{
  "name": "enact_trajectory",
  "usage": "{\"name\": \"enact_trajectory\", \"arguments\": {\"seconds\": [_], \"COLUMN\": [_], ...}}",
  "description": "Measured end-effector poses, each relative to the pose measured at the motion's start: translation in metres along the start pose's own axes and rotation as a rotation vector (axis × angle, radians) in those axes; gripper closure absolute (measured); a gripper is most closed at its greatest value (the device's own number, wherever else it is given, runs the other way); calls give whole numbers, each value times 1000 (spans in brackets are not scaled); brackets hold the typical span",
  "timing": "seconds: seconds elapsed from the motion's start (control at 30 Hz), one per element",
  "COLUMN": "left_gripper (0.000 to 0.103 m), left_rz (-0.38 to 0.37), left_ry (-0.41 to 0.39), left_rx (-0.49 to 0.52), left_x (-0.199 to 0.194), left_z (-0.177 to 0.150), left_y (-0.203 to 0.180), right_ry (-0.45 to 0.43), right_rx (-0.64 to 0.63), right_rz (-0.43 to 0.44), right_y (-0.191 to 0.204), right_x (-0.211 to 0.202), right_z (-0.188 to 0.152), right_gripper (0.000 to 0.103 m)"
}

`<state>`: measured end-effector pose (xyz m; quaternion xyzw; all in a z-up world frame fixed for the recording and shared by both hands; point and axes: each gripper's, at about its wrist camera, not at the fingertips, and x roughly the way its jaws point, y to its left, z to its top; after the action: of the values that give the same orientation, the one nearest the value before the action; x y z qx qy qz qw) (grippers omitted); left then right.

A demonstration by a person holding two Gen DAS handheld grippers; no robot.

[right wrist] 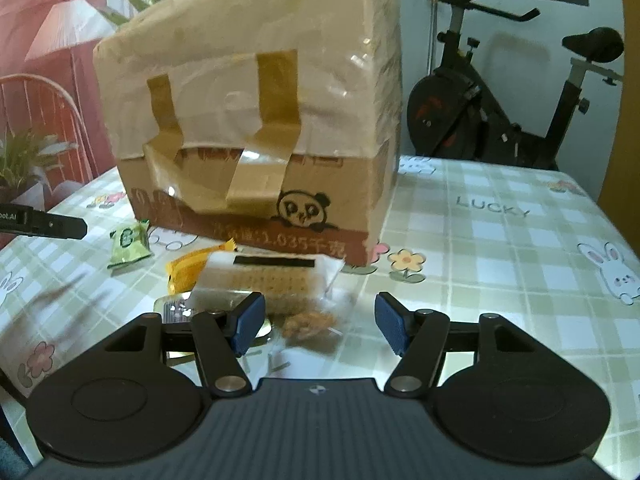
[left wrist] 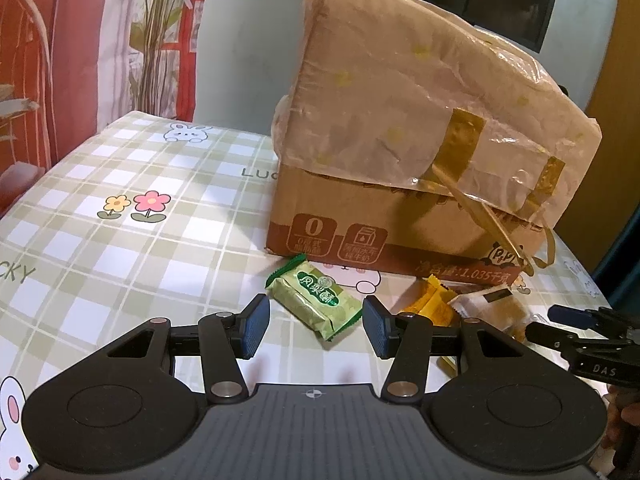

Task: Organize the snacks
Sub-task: 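Grasp the green packet with left while right grasps the white cracker pack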

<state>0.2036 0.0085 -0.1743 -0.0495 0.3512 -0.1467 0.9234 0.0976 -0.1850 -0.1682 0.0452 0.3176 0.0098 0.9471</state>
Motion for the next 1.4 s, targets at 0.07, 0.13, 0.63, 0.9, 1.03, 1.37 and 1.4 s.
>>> {"name": "enact_trajectory", "arguments": {"seconds": [0.07, 0.13, 0.63, 0.9, 1.03, 1.37, 1.4], "left_gripper": [49, 49, 49, 49, 49, 49, 49], "left_rz": [0, -1, -12, -21, -21, -19, -22], "left_ry": [-2, -2, 12, 11, 12, 34, 42], "left_rx": [-2, -4, -12, -10, -11, -18, -17], "left_x": [-1, -1, -1, -3, -3, 2, 4], "left_z": [0, 0, -2, -3, -4, -5, -5], "left_y": [0, 1, 1, 1, 1, 4, 5], "right_ry": [7, 16, 102, 181, 139, 131, 130], "right_rx": [-20, -51, -15, 18, -42, -102, -101], "right_rz": [10, 19, 14, 111, 76, 97, 104], "right_y": [5, 11, 10, 22, 22, 17, 17], "right_x": [4, 9, 16, 6, 6, 30, 29], "right_z": [2, 5, -2, -2, 4, 2, 1], "right_gripper": [38, 39, 39, 40, 41, 77, 82]}}
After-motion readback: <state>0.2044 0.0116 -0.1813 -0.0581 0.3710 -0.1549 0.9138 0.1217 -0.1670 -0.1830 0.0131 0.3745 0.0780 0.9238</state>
